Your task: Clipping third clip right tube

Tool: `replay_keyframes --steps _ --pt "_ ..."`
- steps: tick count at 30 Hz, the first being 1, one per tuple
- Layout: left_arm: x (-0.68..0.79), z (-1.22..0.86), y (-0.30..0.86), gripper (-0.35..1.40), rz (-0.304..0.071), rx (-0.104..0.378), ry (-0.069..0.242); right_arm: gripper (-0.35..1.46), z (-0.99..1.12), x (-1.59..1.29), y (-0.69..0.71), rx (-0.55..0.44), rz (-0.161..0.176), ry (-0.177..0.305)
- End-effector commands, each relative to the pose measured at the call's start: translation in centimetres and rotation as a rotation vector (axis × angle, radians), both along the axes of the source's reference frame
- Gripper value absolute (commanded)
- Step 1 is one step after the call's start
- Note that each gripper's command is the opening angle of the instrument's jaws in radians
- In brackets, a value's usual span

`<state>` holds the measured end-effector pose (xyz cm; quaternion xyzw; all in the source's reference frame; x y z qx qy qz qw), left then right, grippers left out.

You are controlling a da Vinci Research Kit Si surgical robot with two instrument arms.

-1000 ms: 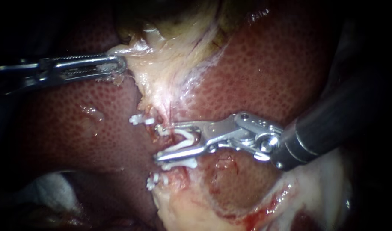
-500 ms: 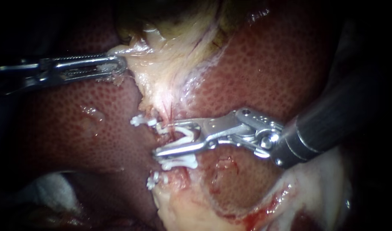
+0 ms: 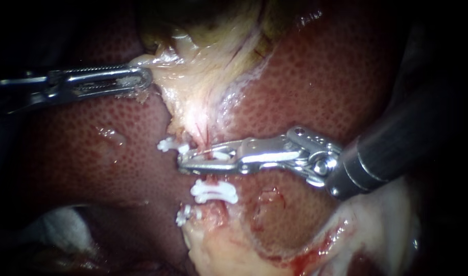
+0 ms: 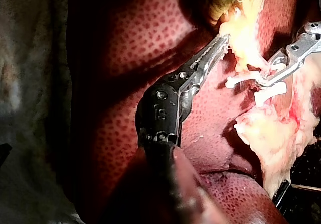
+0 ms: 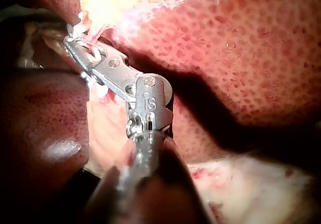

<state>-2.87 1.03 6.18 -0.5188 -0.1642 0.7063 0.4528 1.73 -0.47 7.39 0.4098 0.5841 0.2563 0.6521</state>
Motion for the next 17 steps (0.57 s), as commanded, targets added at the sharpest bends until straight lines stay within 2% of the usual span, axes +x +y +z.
replay_keyframes --steps 1,17 --pt "0.0 0.0 0.0 -0.35 0.0 0.0 0.0 -0.35 0.0 -0.01 0.0 -0.002 -0.001 0.001" --pt "-0.02 0.01 -0.01 -0.35 -0.001 -0.001 0.001 -0.35 0.02 -0.01 -0.04 0.002 -0.001 0.003"
